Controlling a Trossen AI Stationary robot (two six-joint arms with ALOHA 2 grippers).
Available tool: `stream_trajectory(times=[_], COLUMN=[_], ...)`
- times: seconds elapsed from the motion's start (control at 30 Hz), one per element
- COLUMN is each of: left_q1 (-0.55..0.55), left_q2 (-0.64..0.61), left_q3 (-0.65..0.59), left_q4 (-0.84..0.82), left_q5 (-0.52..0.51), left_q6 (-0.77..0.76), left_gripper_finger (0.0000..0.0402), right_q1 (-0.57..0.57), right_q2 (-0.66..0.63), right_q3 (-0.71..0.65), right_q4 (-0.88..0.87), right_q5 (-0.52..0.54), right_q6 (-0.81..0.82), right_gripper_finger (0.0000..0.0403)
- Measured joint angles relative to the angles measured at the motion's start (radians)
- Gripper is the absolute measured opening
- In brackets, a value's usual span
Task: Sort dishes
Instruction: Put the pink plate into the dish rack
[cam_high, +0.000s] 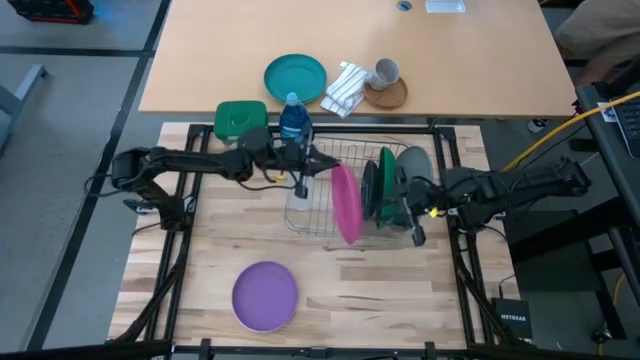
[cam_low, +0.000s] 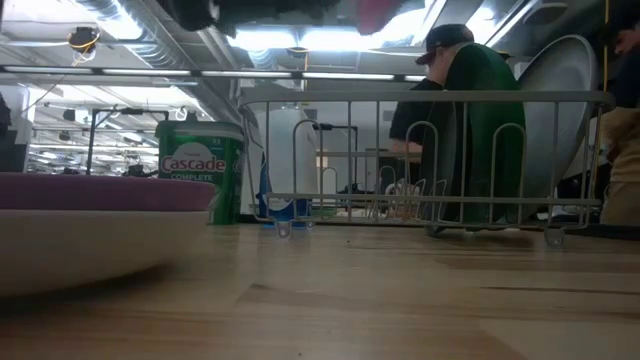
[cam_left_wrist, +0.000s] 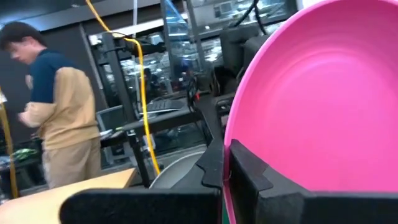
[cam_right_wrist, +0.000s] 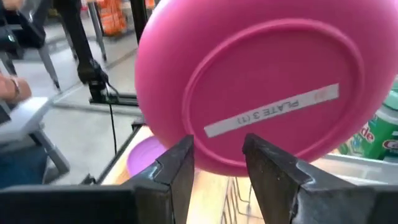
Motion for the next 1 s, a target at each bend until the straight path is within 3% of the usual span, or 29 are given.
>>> stream_trajectory(times=[0.17, 0.4, 0.7, 1.0], left_q1=[0.038, 0.110, 0.176, 0.196], left_q2=[0.103, 0.251, 0.381, 0.482], left_q3=[0.117, 0.246, 0.304, 0.372], left_q4=[0.001, 0.000, 0.038, 0.055], left_q5=[0.101, 0.298, 0.344, 0.538], left_q6=[0.025, 0.107, 0.191, 0.328], left_gripper_finger=[0.0000, 0.0000, 0.0000, 0.0000], right_q1=[0.002, 0.002, 0.002, 0.002], right_q2=[-0.129, -0.227, -0.239, -0.239], right_q3=[-0.172, -0.292, -0.312, -0.312], right_q4=[0.162, 0.275, 0.295, 0.293], right_q5=[0.000, 0.000, 0.000, 0.000], right_q6=[0.036, 0.038, 0.036, 0.026], right_gripper_finger=[0.0147, 0.0147, 0.0147, 0.0147])
